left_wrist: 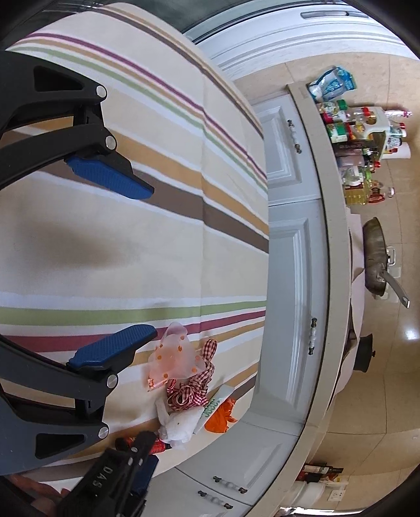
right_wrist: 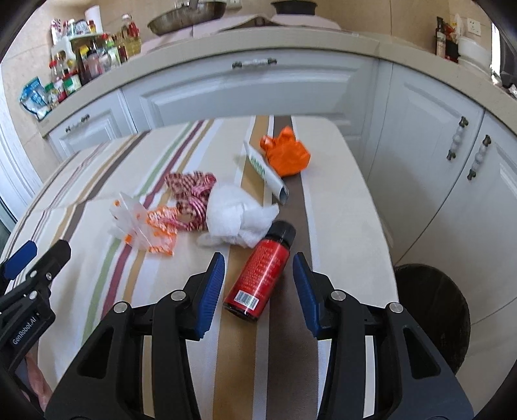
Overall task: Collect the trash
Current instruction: 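Grasp the red spray can with the right tool and lift it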
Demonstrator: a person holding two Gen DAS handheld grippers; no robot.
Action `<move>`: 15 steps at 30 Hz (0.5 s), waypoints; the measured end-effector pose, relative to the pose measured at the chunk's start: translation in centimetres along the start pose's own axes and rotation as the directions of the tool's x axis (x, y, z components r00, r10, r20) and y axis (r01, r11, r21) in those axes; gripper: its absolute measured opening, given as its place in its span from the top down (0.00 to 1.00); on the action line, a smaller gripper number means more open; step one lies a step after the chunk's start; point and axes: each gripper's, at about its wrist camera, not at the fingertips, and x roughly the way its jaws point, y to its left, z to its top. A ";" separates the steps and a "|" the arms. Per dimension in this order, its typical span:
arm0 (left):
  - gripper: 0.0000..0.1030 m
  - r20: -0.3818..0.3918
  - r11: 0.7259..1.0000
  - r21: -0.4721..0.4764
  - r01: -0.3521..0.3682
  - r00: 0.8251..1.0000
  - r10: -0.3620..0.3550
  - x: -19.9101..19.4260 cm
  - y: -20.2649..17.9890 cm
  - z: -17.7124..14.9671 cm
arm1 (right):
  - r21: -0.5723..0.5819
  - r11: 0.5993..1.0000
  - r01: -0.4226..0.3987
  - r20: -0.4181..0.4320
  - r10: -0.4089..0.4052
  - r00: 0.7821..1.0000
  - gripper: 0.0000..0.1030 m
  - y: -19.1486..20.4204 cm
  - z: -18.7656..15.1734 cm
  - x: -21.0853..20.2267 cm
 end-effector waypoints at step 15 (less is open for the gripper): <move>0.23 -0.016 0.998 0.014 0.054 0.998 -0.054 0.6 -2.9 0.7 | 0.014 0.999 -0.029 0.008 0.029 1.000 0.77 -1.4 -0.4 -0.8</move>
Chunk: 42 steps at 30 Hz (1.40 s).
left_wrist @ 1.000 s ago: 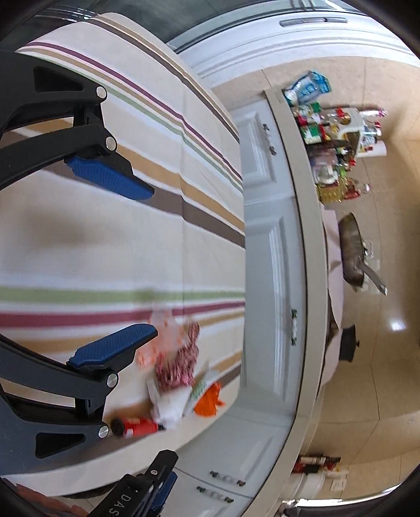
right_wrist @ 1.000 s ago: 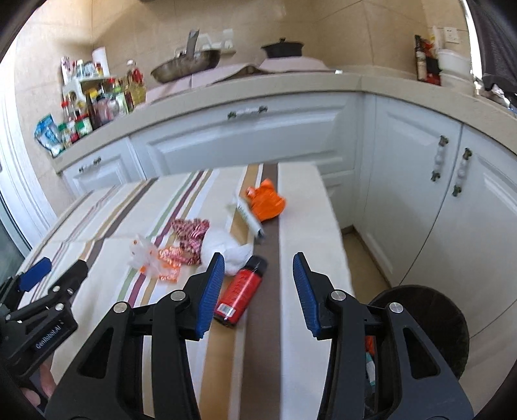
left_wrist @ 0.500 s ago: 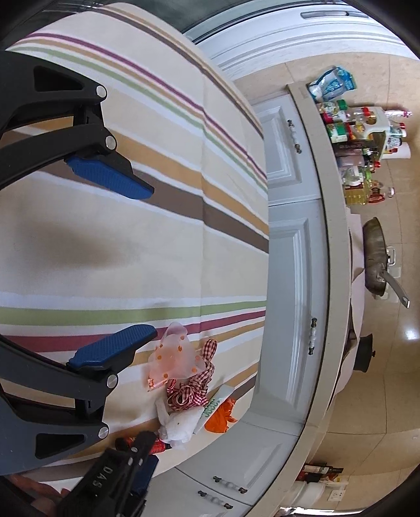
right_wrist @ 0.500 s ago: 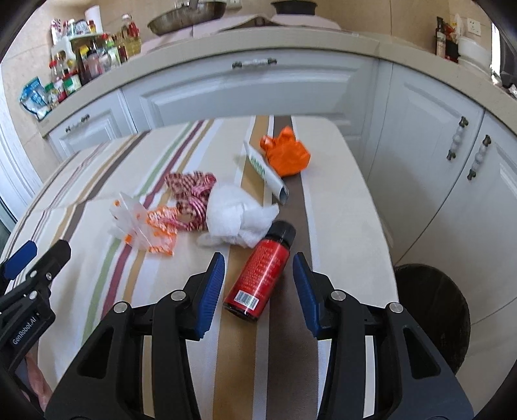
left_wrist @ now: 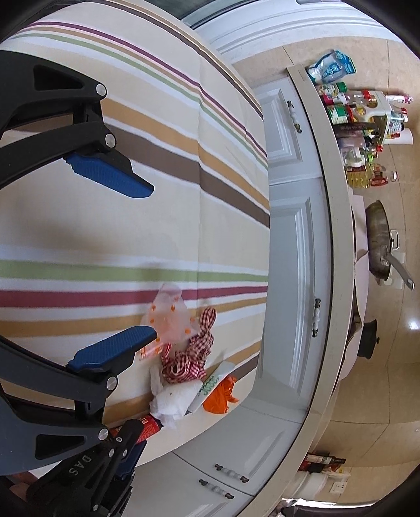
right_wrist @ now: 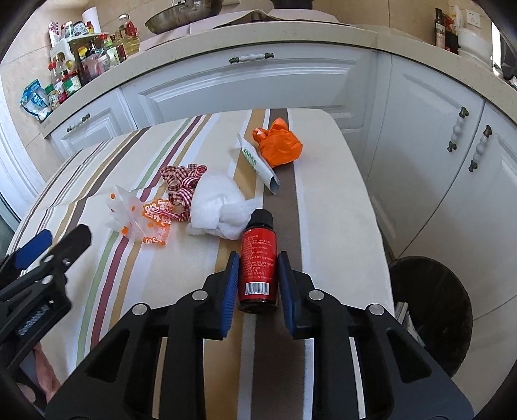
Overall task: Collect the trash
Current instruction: 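Grasp the red spray can with the right tool and lift it, then grasp the clear orange-printed wrapper with the left tool while the right tool holds the can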
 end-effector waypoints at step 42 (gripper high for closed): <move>0.98 -0.023 0.993 -0.004 0.118 0.993 -0.118 2.1 -1.9 1.2 | 0.019 0.998 -0.058 0.117 0.055 0.992 0.77 -2.3 0.4 -2.3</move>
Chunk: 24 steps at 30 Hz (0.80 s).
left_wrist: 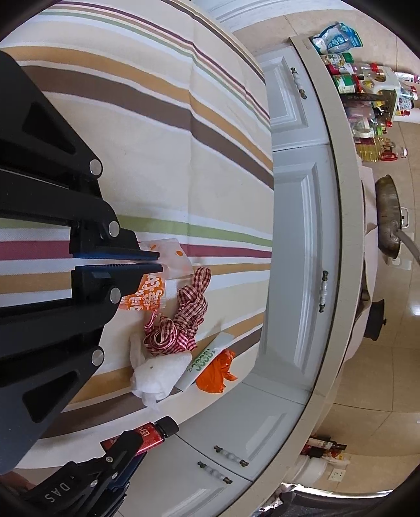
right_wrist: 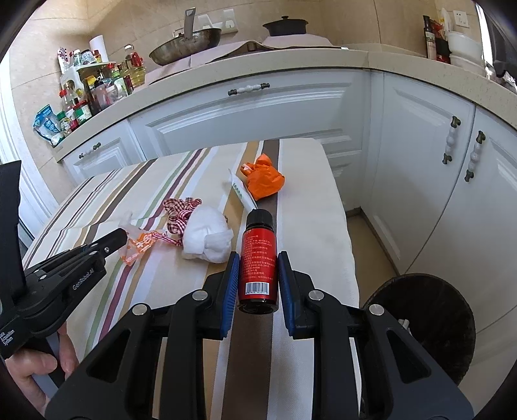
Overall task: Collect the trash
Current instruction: 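Grasp the clear orange-printed wrapper with the left tool while the right tool holds the can, then carry the wrapper and the red can over the black bin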
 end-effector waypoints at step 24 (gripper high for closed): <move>0.98 0.214 0.998 0.026 -0.052 0.976 0.045 -8.6 0.1 -0.7 | -0.050 0.998 0.024 0.197 -0.014 0.980 0.77 0.5 -0.5 -8.0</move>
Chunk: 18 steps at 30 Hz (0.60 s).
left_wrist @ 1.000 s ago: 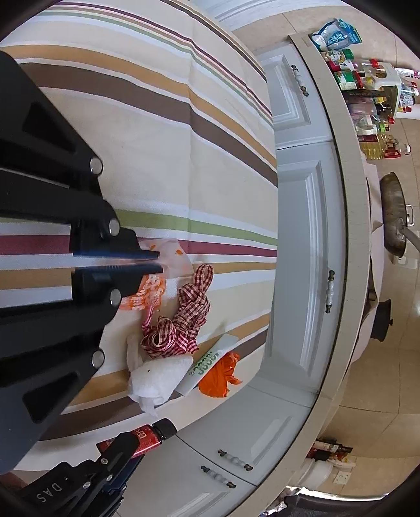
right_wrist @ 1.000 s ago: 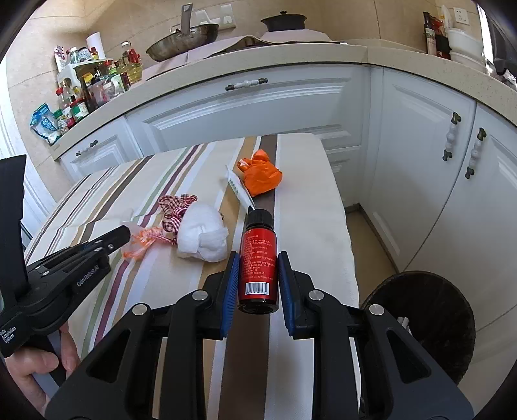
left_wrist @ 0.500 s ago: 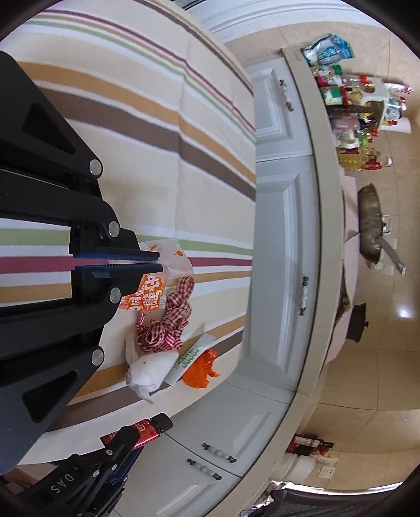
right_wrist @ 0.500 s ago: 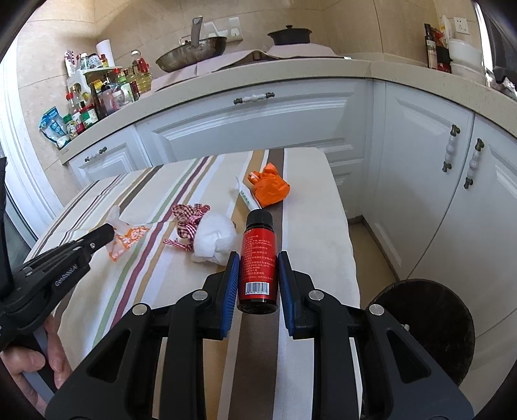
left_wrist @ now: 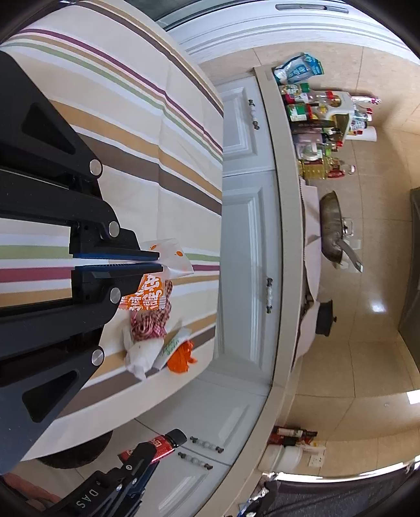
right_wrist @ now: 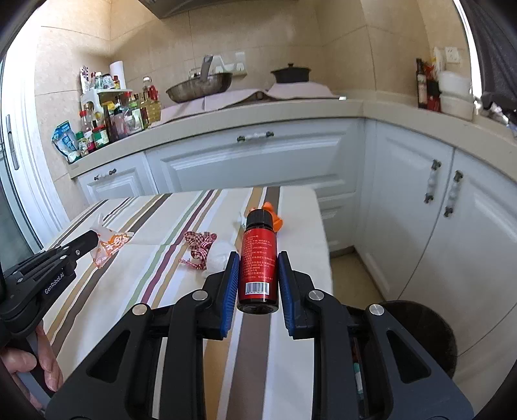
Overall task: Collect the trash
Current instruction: 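Carry the wrapper and the red can over the black bin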
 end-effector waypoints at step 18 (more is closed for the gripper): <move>0.98 0.058 0.990 0.065 0.127 0.990 -0.131 -5.5 -5.9 -0.7 | 0.037 0.994 0.106 0.099 -0.110 0.989 0.77 -4.7 -1.5 -8.6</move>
